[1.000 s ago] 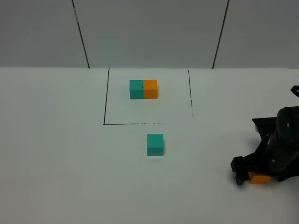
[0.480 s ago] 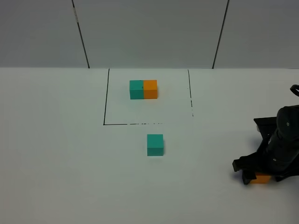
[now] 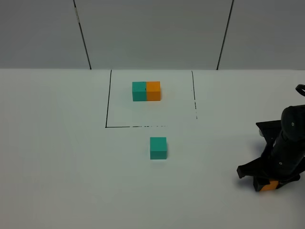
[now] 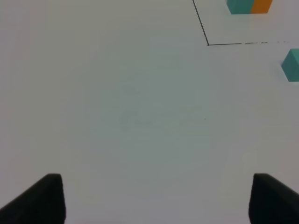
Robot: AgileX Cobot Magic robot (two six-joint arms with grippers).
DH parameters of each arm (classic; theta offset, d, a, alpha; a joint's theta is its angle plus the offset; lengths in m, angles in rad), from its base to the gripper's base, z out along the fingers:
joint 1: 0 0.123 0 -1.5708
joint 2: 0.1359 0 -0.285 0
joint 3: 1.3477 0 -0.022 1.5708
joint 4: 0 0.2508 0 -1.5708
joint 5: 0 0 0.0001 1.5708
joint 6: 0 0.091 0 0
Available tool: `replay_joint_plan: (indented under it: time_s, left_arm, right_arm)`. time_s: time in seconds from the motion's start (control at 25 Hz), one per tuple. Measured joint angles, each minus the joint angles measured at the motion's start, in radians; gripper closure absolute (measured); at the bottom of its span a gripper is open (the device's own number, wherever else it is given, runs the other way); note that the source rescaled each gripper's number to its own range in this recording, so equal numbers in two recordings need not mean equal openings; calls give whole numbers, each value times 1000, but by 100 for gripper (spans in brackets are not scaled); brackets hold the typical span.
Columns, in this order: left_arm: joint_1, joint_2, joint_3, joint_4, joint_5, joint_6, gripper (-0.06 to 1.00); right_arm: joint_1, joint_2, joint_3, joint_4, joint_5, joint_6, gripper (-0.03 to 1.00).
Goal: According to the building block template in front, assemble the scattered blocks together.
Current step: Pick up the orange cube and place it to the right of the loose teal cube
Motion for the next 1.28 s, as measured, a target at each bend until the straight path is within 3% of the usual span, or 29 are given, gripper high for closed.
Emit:
replay_joint_plan:
  time_s: [0.2,0.36,0.6,0.88,1.28]
  left_arm:
    - [0,0,0,0,-1,0,27]
    - [0,0,0,0,-1,0,27]
    - [0,0,0,0,-2,0,27]
    - [0,0,0,0,-3,0,27]
    - [0,0,0,0,-3,0,27]
  right_arm:
    - [78,-120,-158,1,166,-174,97]
    - [166,-146,-293,2,248,-394,97]
    - [262,-106,-365,0,269,-839,97]
    - [309,64,-517,-5,351,-973,97]
    - [315,308,-743,-28,445,-982,97]
